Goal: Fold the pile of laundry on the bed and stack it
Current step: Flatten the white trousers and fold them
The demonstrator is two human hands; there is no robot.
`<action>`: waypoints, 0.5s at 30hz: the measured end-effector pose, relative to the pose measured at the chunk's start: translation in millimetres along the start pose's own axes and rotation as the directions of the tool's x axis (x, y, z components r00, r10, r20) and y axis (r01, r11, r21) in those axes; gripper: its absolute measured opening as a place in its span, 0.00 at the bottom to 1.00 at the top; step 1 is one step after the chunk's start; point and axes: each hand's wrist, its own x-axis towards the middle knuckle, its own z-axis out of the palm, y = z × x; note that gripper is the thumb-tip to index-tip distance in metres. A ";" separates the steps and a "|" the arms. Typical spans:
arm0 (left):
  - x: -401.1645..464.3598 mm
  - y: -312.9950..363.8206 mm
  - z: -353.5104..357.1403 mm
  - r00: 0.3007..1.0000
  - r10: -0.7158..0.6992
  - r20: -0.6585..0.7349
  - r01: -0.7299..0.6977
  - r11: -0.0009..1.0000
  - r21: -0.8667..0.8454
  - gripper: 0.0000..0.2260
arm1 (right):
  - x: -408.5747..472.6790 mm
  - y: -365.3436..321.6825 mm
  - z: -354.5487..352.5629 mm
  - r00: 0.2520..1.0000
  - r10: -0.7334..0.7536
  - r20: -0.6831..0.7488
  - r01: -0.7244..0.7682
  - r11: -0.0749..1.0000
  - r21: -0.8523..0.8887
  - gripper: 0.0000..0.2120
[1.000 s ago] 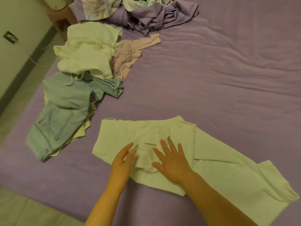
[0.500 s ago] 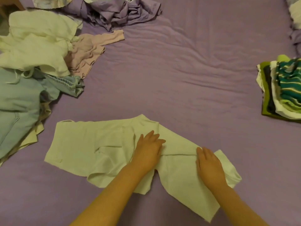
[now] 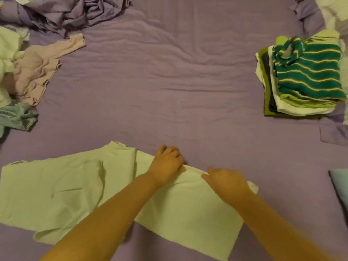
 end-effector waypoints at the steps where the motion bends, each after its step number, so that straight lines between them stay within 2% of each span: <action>1: 10.0 -2.2 -2.6 1.000 -0.024 -0.016 0.024 1.000 0.006 0.17 | 14.7 12.9 -5.0 0.996 0.052 0.069 -0.055 0.997 0.046 0.19; 3: 27.8 -7.2 -7.4 0.988 -0.141 -0.069 0.140 0.990 -0.011 0.15 | 42.3 40.3 -11.8 0.993 0.111 0.041 -0.113 0.993 0.039 0.22; 5: 38.1 -8.2 -5.4 0.959 -0.261 -0.109 0.262 0.965 -0.002 0.13 | 54.5 65.7 -10.4 0.996 0.093 -0.015 -0.093 0.995 -0.038 0.21; 7: 42.3 0.2 2.8 0.944 -0.312 -0.108 0.317 0.948 0.027 0.15 | 52.1 87.5 4.4 0.997 0.026 0.079 -0.024 0.999 -0.027 0.23; 9: 40.7 19.2 12.4 0.957 -0.249 -0.148 0.261 0.963 0.068 0.21 | 41.7 105.4 17.4 0.992 -0.012 0.127 0.008 1.000 0.027 0.26; 11: 38.0 41.9 23.8 0.978 -0.113 -0.177 0.131 0.987 0.092 0.26 | 33.5 118.9 23.4 0.991 -0.038 0.130 0.033 0.999 0.042 0.27; 13: 36.8 59.4 34.9 0.996 -0.046 -0.072 0.058 0.984 0.167 0.28 | 28.1 131.3 25.1 0.989 -0.068 0.132 0.060 0.996 0.067 0.23; 15: 38.1 70.3 46.1 0.995 -0.084 0.044 0.074 0.979 0.192 0.30 | 23.3 142.8 22.6 0.987 -0.104 0.125 0.084 0.984 0.156 0.19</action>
